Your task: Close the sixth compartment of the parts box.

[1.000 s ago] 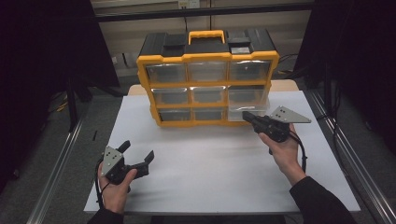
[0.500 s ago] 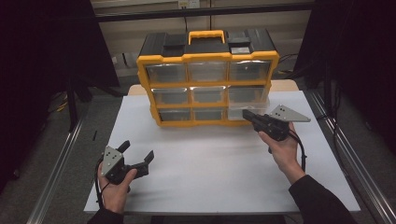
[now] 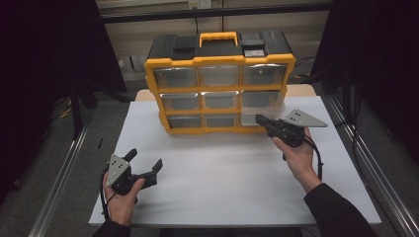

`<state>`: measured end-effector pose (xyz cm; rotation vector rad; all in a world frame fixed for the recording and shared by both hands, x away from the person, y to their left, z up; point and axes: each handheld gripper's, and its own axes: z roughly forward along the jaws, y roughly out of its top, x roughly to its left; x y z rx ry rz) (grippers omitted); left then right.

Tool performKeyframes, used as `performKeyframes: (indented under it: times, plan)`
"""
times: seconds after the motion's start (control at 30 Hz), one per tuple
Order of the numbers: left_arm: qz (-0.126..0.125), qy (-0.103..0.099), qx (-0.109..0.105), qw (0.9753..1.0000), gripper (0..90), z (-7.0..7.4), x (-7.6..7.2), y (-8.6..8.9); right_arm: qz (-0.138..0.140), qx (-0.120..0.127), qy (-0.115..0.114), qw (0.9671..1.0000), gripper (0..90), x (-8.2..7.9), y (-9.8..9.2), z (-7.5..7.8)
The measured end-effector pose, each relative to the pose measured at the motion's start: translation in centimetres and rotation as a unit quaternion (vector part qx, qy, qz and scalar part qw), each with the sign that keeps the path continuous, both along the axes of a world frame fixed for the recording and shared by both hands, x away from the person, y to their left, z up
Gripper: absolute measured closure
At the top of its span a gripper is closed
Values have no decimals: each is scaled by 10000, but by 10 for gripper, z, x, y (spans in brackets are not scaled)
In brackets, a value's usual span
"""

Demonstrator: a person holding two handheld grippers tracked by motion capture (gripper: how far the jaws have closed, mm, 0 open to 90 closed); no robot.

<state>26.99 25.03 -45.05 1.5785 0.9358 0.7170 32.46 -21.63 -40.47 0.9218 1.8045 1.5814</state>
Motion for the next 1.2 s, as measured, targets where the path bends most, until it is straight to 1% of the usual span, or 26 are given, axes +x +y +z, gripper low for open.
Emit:
performKeyframes:
  times: [0.03, 0.07, 0.17, 0.2, 0.37, 0.43, 0.53, 0.6, 0.63, 0.7, 0.9, 0.97, 1.2]
  plan:
    - [-12, 15, 41, 10000, 31, 0, 0, 0, 6, 10, -2, 10000, 900, 0, 0, 0]
    - [-8, 24, 9, 10000, 31, 0, 0, 0, 5, 21, 0, 10000, 900, 1, 1, 0]
    - [5, 34, 6, 10000, 31, 0, 0, 0, -11, 32, 24, 10000, 900, 1, 1, 0]
    - [9, 34, -29, 10000, 31, 0, 0, 0, 12, 58, 25, 10000, 900, 2, 1, 0]
    - [-2, 27, -28, 10000, 31, 0, 0, 0, -7, 53, 41, 10000, 900, 2, 1, 0]
    - [-5, 30, -2, 10000, 31, 0, 0, 0, 37, 48, 16, 10000, 900, 3, 2, -1]
    - [-6, 35, -39, 10000, 31, 0, 0, 0, 1, 26, 21, 10000, 900, 4, 2, -1]
    - [-12, 27, 2, 10000, 31, 0, 0, 0, -31, 47, 43, 10000, 900, 5, 2, -1]
    - [-41, 12, -51, 10000, 31, 0, 0, -1, -38, 43, 27, 10000, 900, 5, 1, -1]
    - [-27, 11, -37, 10000, 31, 0, -1, 0, -80, 69, 27, 9999, 900, 7, 1, -1]
    - [-31, 11, -26, 10000, 31, 0, 0, 0, -87, 90, 24, 9999, 900, 9, 1, -1]
    - [-47, 19, -59, 10000, 31, 0, 0, -1, -79, 90, 9, 9999, 900, 10, 1, -1]
    - [-44, 23, -27, 10000, 31, 0, 0, 0, -114, 105, 1, 9999, 900, 11, 0, -1]
